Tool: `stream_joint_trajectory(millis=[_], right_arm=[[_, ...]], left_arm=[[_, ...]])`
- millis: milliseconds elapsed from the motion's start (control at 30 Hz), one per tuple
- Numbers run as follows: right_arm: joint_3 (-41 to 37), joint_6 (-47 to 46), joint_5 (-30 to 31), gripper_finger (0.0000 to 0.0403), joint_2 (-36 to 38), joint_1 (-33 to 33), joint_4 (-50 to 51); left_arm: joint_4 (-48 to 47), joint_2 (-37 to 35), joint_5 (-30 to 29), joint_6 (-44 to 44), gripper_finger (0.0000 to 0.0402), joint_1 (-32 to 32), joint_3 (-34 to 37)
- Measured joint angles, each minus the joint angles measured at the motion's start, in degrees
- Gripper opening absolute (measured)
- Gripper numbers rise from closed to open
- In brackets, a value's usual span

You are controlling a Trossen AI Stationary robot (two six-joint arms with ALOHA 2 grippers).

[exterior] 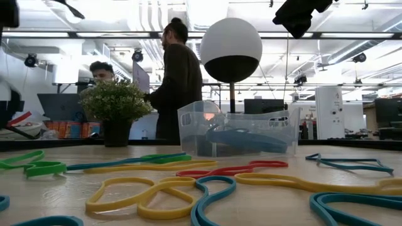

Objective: Pick and place rubber bands into bin
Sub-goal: Put the black rubber band into the transparent bin

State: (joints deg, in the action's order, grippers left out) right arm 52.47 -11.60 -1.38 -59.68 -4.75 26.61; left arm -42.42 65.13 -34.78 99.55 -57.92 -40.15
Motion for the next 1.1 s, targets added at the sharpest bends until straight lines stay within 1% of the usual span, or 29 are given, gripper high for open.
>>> stream_joint_trajectory(millis=[133,267,433,600,800,933,1100], right_arm=[[-0.01,0.68,0.03,0.0063,0.00,0.00,-0.31],[0.00,1.05,0.03,0.0064,0.00,0.00,-0.61],[0.00,1.05,0.03,0.0063,0.00,0.00,-0.98],[0.00,1.05,0.03,0.0063,0.00,0.02,-1.68],[0.00,1.05,0.03,0.0061,0.00,0.02,-1.68],[0.00,1.05,0.03,0.0061,0.00,0.00,-1.68],[0.00,1.05,0.03,0.0061,0.00,0.01,-1.68]], left_arm=[[0.36,-1.43,-4.19,-6.25,0.0000,2.32,-2.02],[2.66,-1.52,-7.77,-15.55,0.0000,5.64,-4.56],[7.45,-0.39,-9.16,-28.47,0.0000,10.92,-7.54],[16.87,0.74,-9.73,-43.88,0.0000,16.83,-9.26],[31.78,1.70,-9.74,-62.70,0.0000,23.95,-9.50],[38.98,2.14,-9.75,-72.37,0.0000,28.18,-9.50],[48.11,3.11,-9.24,-81.84,0.0000,32.79,-9.50]])
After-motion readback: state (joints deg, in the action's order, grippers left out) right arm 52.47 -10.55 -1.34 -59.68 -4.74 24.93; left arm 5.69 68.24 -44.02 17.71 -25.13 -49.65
